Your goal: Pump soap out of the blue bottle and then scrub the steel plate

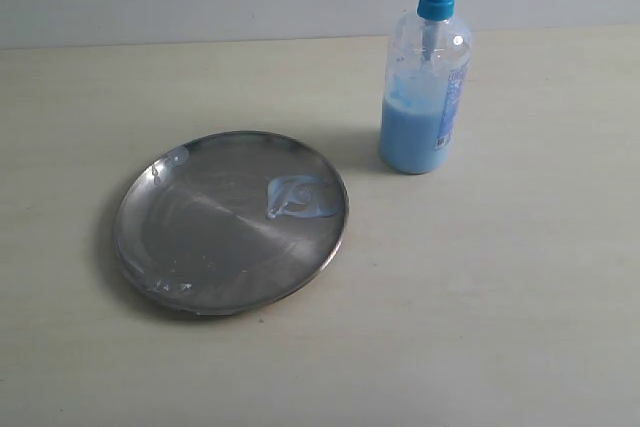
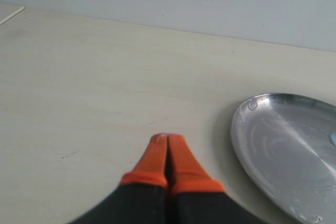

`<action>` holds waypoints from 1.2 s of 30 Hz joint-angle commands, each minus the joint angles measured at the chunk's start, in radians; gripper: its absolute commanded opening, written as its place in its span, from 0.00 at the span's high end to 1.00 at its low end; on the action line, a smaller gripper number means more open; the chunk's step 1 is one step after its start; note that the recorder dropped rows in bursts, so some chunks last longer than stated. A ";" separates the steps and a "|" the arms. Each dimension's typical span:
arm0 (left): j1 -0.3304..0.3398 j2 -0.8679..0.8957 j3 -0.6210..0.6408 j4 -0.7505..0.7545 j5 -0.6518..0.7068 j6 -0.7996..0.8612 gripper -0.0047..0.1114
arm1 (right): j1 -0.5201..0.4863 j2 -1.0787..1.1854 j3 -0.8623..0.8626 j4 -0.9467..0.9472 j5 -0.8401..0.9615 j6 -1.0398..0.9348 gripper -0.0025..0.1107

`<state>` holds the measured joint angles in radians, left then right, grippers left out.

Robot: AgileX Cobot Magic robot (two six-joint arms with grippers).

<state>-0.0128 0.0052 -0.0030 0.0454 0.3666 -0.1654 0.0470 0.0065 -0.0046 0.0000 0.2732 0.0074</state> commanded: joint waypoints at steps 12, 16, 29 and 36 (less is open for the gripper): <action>0.001 -0.005 0.003 -0.006 -0.009 -0.003 0.96 | -0.006 -0.007 0.005 -0.006 0.000 -0.007 0.98; 0.001 -0.005 0.003 -0.006 -0.009 -0.003 0.96 | -0.006 -0.007 0.005 -0.006 0.000 -0.007 0.98; 0.001 -0.005 0.003 -0.006 -0.009 -0.003 0.96 | -0.006 -0.007 0.005 -0.006 0.010 -0.007 0.98; 0.001 -0.005 0.003 -0.006 -0.009 -0.003 0.96 | -0.006 -0.007 0.005 -0.006 0.010 -0.007 0.98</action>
<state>-0.0128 0.0052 -0.0030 0.0454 0.3666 -0.1654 0.0470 0.0065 -0.0046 0.0000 0.2831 0.0000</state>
